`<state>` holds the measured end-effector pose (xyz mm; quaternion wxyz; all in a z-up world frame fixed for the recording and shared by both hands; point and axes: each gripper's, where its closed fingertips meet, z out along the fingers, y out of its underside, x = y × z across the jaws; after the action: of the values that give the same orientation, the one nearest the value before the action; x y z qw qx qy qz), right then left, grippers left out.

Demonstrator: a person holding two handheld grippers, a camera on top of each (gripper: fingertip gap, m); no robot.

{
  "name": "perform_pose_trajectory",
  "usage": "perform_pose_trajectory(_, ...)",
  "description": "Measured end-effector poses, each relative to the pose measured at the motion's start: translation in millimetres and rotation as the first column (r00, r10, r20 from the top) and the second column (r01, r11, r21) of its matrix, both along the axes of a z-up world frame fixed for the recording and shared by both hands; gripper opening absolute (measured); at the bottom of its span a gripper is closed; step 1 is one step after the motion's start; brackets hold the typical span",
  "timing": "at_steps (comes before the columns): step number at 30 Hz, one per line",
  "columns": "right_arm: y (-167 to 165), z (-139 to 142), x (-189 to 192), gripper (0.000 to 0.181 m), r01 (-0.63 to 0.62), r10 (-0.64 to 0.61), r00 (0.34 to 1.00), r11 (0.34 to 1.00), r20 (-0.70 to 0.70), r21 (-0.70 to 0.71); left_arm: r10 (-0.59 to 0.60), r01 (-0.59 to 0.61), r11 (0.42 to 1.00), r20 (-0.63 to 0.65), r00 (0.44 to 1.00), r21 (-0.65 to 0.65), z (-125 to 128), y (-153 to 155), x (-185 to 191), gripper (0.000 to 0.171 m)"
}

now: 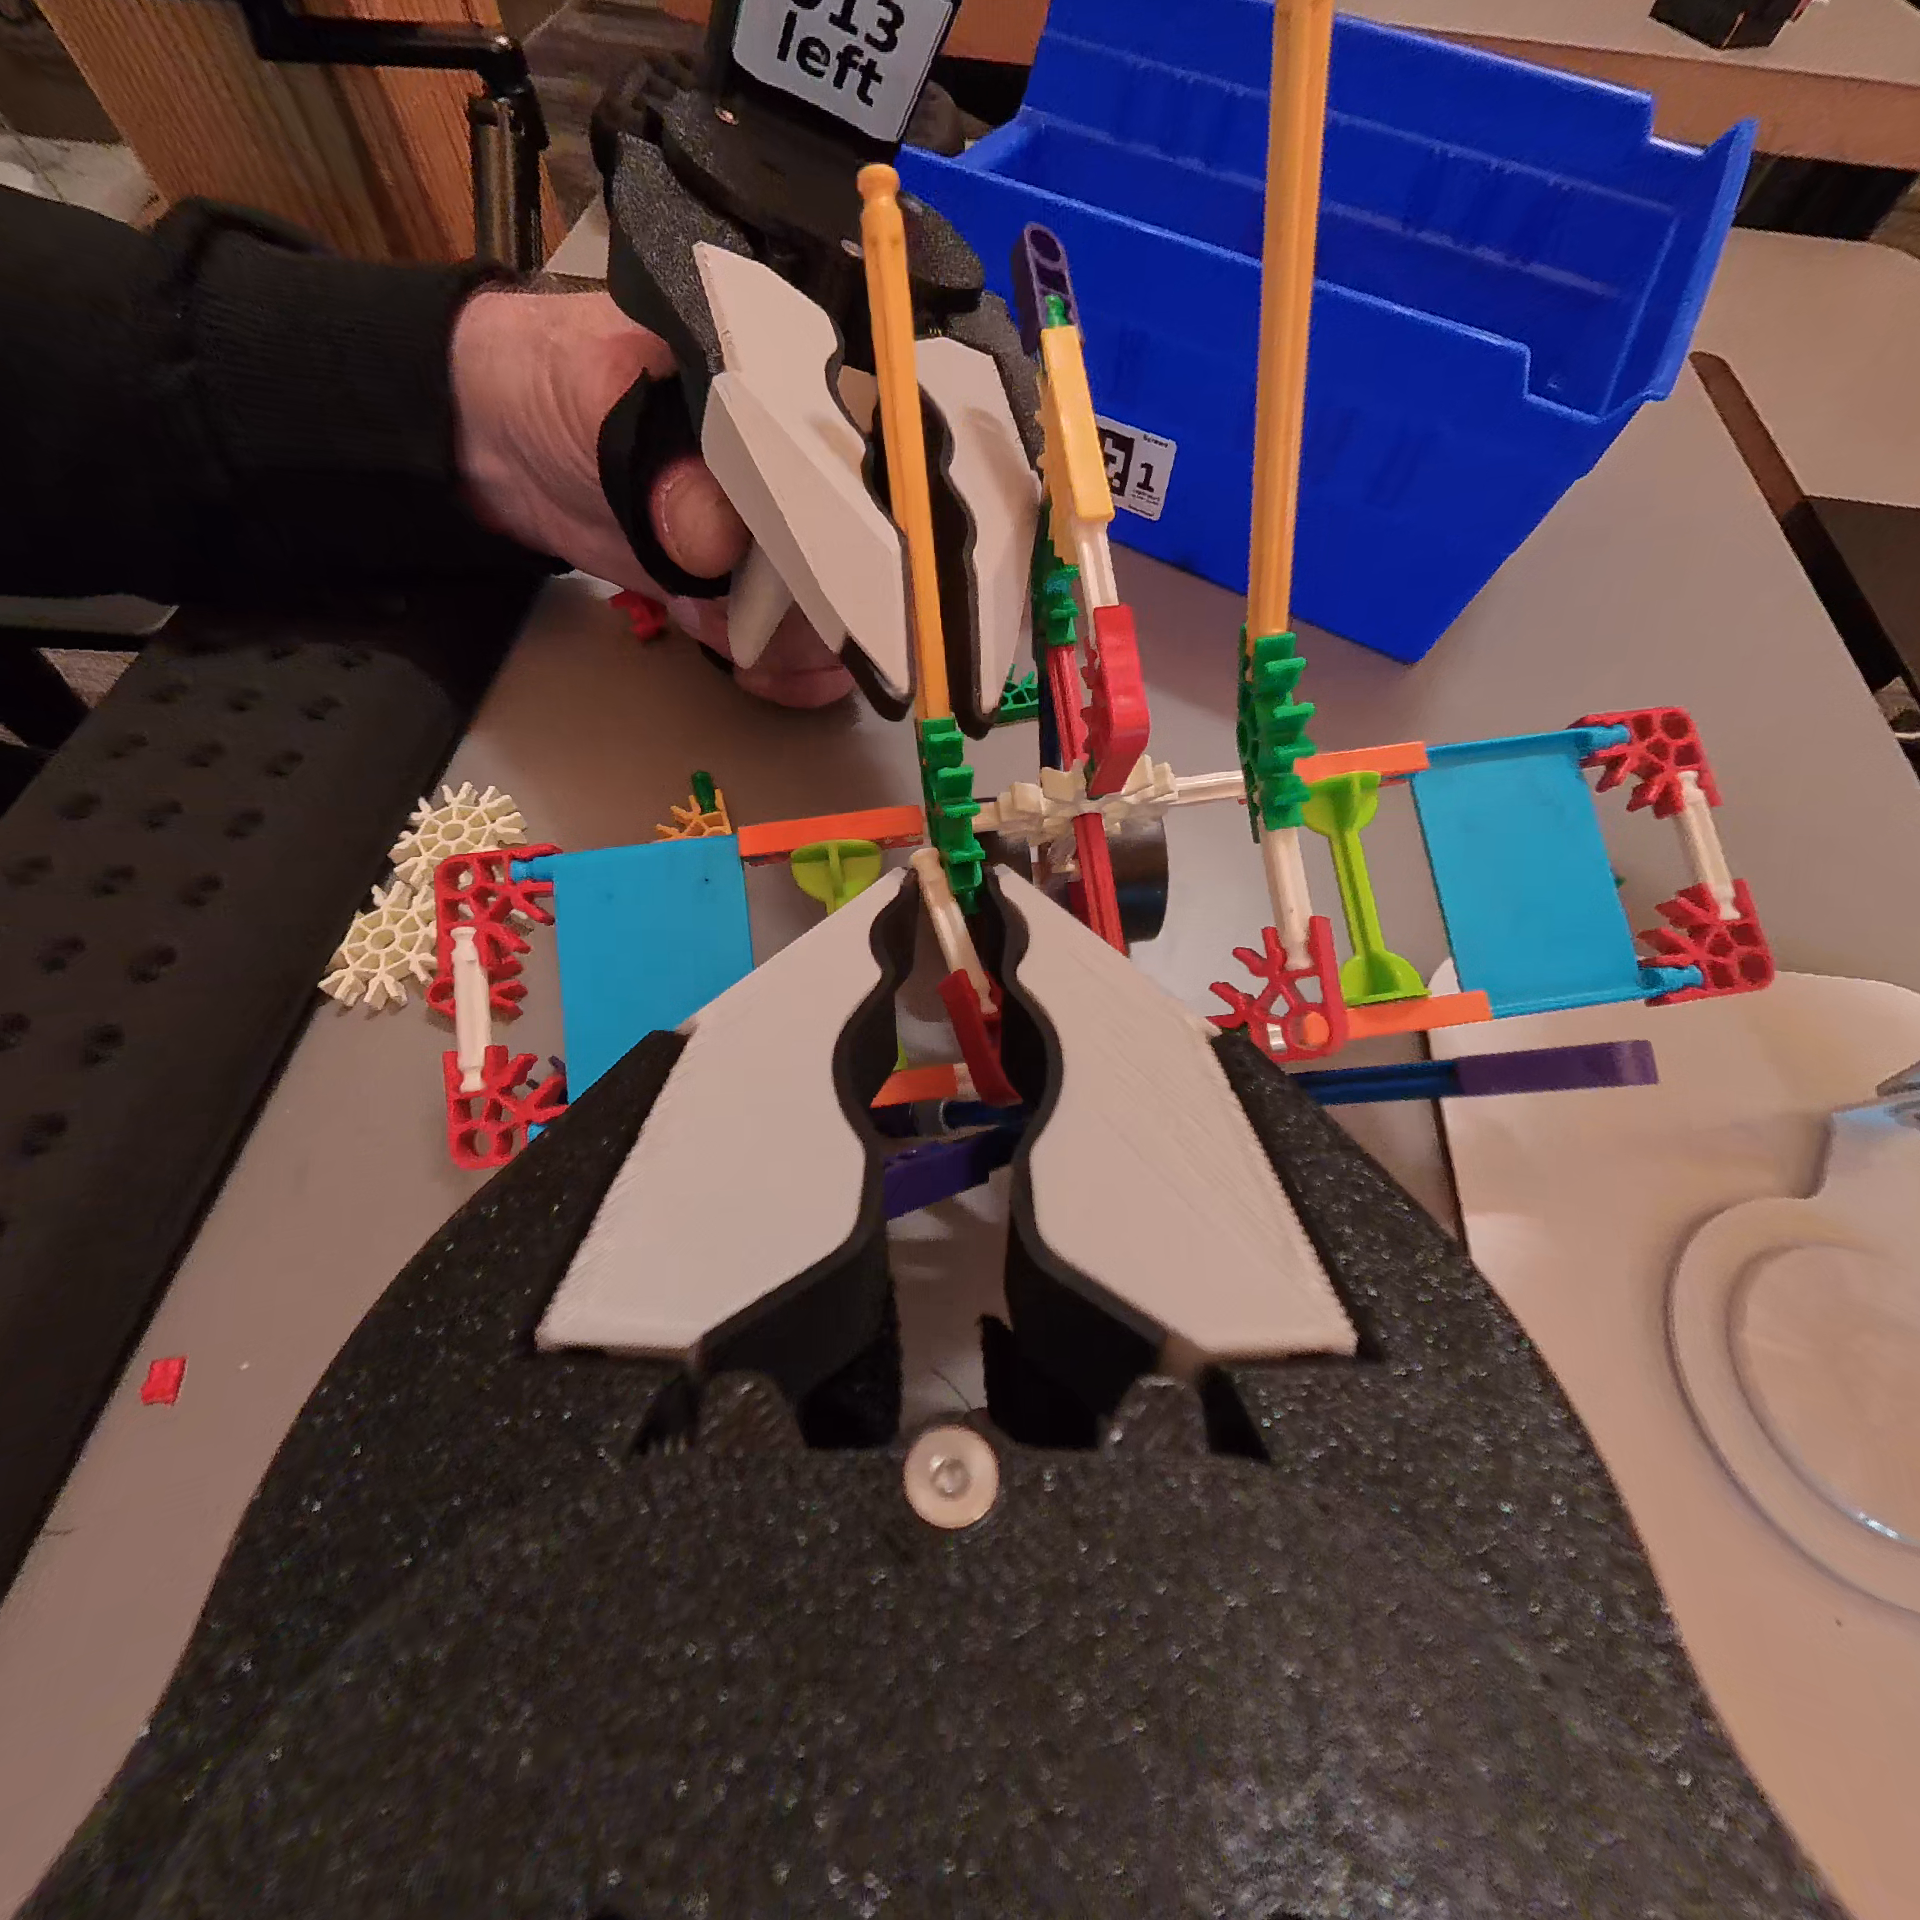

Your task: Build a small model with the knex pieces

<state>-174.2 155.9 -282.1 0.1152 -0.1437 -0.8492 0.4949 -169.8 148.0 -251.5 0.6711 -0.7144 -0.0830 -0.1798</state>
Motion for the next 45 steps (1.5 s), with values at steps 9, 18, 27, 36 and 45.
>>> perform_pose_trajectory(9,-0.2,0.4,-1.4,0.011,0.004,-0.005,1.000,1.000,-0.012,-0.001,-0.005,0.005,1.000,-0.012,1.000,-0.007,-0.8,-0.6,2.4,0.018)
perform_pose_trajectory(18,-0.8,0.1,-1.0,0.012,0.002,-0.002,1.000,1.000,-0.006,-0.006,-0.002,-0.002,0.998,-0.055,0.998,-0.069,-12.5,3.9,1.4,0.011)
perform_pose_trajectory(27,-1.8,1.1,3.1,0.017,-0.016,0.016,1.000,1.000,0.021,-0.021,0.002,-0.008,0.997,-0.071,0.998,-0.080,-15.6,4.4,0.8,0.006)
perform_pose_trajectory(36,-1.6,-1.4,2.3,0.020,-0.012,0.012,1.000,1.000,0.021,-0.009,0.011,-0.024,0.995,-0.135,0.991,-0.099,-13.4,1.2,-0.8,0.005)
perform_pose_trajectory(45,-1.1,0.0,1.4,0.015,-0.007,0.007,1.000,1.000,0.017,-0.022,-0.014,-0.002,0.994,-0.148,0.989,-0.107,-13.5,1.8,1.0,0.005)
